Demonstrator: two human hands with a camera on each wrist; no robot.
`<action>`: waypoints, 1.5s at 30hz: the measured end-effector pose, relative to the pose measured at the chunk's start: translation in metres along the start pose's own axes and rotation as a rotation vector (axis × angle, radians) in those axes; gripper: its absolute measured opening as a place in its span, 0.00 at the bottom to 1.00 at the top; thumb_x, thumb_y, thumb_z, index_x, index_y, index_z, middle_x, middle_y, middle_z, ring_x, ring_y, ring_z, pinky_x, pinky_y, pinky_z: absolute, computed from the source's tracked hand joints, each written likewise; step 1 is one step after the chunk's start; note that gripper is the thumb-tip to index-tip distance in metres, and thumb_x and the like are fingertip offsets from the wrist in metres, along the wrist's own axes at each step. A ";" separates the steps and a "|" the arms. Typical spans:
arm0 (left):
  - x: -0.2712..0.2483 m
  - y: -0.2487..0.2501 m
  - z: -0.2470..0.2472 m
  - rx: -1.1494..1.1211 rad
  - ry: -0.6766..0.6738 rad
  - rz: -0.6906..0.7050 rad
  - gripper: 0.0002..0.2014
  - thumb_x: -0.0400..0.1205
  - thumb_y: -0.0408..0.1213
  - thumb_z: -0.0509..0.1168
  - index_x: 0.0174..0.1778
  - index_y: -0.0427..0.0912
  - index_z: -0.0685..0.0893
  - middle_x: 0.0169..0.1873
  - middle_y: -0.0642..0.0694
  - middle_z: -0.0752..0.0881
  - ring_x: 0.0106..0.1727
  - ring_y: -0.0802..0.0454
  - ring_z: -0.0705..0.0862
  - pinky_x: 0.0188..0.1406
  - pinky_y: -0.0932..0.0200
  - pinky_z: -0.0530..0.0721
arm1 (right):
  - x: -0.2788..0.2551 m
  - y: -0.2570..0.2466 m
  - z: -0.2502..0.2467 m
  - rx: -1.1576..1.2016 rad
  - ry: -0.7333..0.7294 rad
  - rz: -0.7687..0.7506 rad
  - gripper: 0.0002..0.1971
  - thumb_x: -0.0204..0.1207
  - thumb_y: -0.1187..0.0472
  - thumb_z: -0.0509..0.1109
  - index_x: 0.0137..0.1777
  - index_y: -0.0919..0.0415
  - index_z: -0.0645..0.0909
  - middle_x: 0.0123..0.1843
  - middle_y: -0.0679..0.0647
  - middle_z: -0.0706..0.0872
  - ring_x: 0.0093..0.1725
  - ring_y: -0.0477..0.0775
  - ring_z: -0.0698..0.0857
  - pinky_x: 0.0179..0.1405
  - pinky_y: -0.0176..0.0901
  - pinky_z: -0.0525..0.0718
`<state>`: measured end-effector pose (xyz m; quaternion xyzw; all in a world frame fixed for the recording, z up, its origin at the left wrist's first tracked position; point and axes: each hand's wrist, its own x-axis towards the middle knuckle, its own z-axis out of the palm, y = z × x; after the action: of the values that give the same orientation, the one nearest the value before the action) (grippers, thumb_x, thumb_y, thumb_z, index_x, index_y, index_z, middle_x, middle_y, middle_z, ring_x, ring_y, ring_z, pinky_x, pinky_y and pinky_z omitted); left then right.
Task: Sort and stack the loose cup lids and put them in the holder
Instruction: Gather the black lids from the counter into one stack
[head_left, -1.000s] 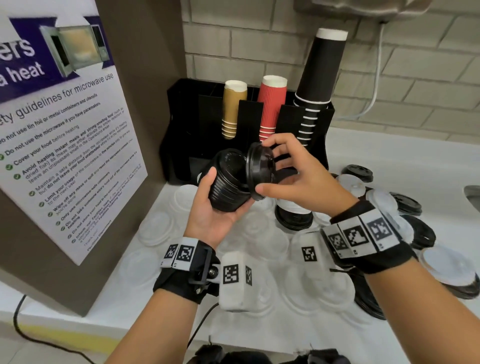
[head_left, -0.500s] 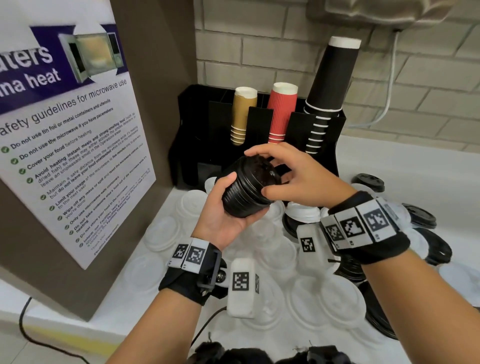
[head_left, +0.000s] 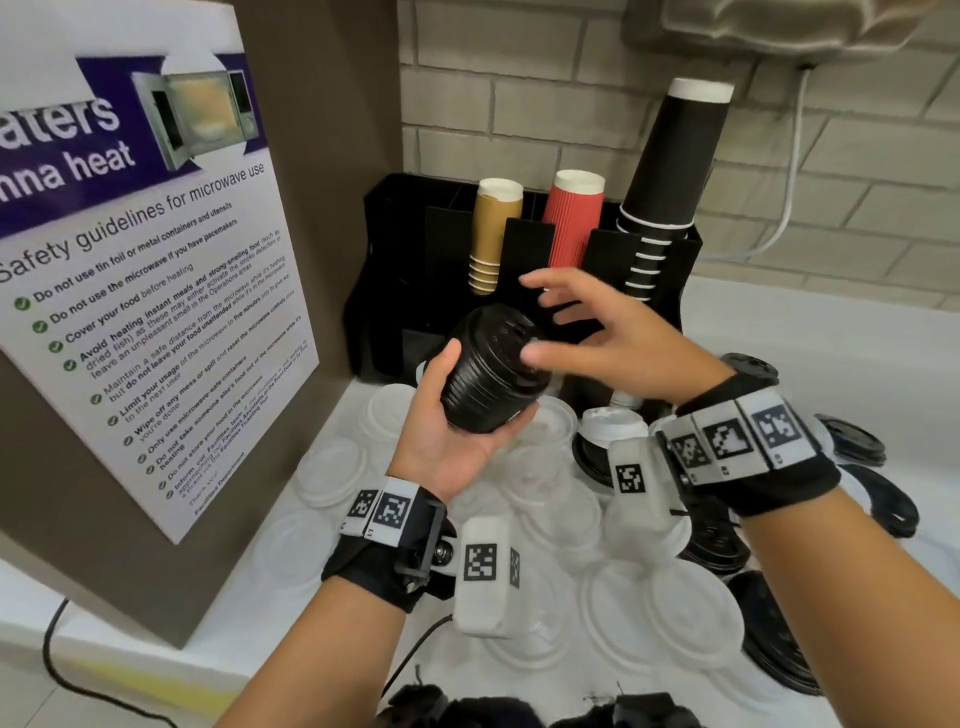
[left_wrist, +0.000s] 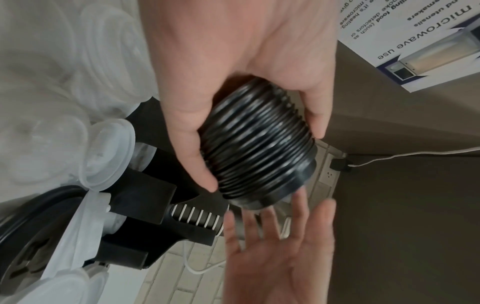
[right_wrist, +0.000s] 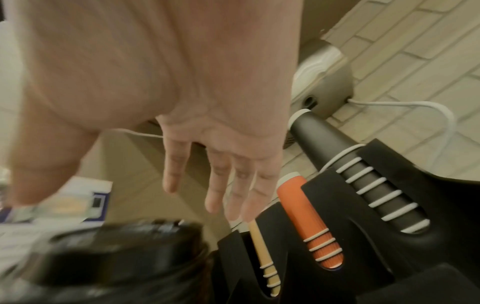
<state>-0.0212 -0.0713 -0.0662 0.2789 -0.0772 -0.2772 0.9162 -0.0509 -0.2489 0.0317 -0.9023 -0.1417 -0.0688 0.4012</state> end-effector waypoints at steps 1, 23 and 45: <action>0.001 0.002 -0.003 -0.025 0.002 0.017 0.31 0.71 0.54 0.72 0.67 0.41 0.84 0.67 0.35 0.84 0.66 0.38 0.84 0.57 0.40 0.86 | 0.001 0.006 -0.005 -0.021 0.044 0.062 0.24 0.69 0.43 0.74 0.64 0.45 0.77 0.60 0.42 0.81 0.59 0.38 0.80 0.53 0.31 0.80; -0.004 0.030 -0.015 -0.061 0.083 0.117 0.21 0.70 0.53 0.72 0.54 0.44 0.92 0.63 0.38 0.87 0.63 0.40 0.86 0.57 0.42 0.86 | 0.013 0.058 0.001 -0.762 -0.602 0.609 0.32 0.67 0.44 0.77 0.67 0.48 0.66 0.51 0.51 0.77 0.52 0.54 0.80 0.53 0.47 0.83; -0.011 0.017 -0.008 -0.074 0.051 0.043 0.28 0.64 0.54 0.77 0.57 0.42 0.90 0.67 0.35 0.83 0.71 0.36 0.79 0.51 0.45 0.87 | -0.003 0.082 0.013 -0.761 -0.620 0.554 0.47 0.62 0.49 0.83 0.79 0.49 0.62 0.73 0.55 0.75 0.69 0.57 0.76 0.66 0.49 0.79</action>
<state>-0.0204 -0.0500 -0.0634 0.2502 -0.0498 -0.2528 0.9333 -0.0281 -0.2921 -0.0349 -0.9649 0.0242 0.2614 -0.0100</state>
